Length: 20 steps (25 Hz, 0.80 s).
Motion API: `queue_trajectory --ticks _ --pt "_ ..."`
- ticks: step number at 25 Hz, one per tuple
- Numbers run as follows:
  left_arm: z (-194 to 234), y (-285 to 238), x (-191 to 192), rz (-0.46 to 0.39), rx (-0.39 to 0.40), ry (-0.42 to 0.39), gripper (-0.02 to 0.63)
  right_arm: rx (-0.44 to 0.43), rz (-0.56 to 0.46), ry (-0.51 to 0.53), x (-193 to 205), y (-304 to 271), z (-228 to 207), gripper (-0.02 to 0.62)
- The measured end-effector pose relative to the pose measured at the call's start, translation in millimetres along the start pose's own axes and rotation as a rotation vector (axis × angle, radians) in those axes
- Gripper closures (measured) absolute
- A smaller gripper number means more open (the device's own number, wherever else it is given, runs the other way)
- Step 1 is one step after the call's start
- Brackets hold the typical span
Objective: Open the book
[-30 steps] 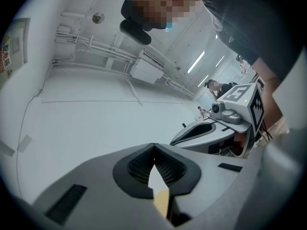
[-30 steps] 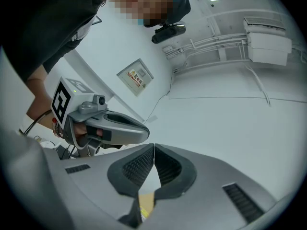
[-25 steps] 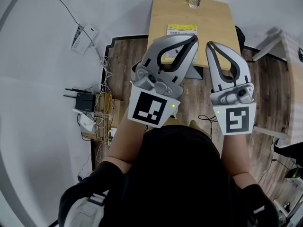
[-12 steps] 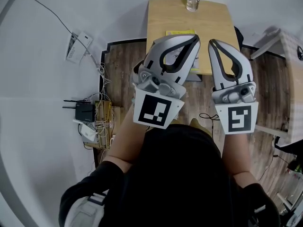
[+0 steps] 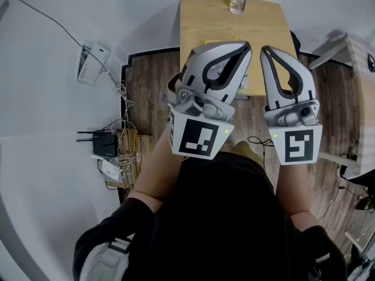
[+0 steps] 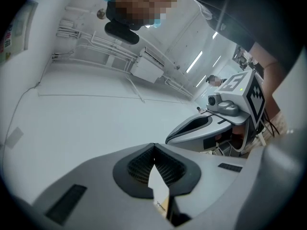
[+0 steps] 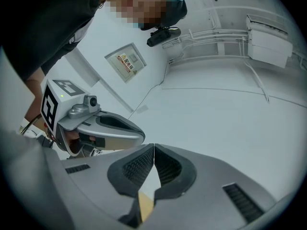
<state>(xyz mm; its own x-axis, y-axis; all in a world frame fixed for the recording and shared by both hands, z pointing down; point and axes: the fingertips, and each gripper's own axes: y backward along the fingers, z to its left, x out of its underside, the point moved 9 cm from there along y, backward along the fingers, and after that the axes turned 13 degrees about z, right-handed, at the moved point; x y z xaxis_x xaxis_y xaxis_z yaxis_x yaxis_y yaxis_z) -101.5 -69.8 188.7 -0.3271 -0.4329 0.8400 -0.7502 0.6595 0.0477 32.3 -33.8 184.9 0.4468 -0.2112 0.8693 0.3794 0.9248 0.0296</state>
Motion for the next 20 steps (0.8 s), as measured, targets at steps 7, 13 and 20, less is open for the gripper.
queue_trajectory --ticks 7,13,20 --pt "10 -12 17 -0.011 0.018 0.017 0.595 0.015 0.024 0.005 7 -15 3 0.566" --pt "5 -19 26 0.006 0.037 0.038 0.597 0.002 0.055 0.008 14 -16 2 0.566" --pt "8 -19 24 0.018 0.027 0.03 0.596 -0.01 0.044 -0.006 17 -19 0 0.566"
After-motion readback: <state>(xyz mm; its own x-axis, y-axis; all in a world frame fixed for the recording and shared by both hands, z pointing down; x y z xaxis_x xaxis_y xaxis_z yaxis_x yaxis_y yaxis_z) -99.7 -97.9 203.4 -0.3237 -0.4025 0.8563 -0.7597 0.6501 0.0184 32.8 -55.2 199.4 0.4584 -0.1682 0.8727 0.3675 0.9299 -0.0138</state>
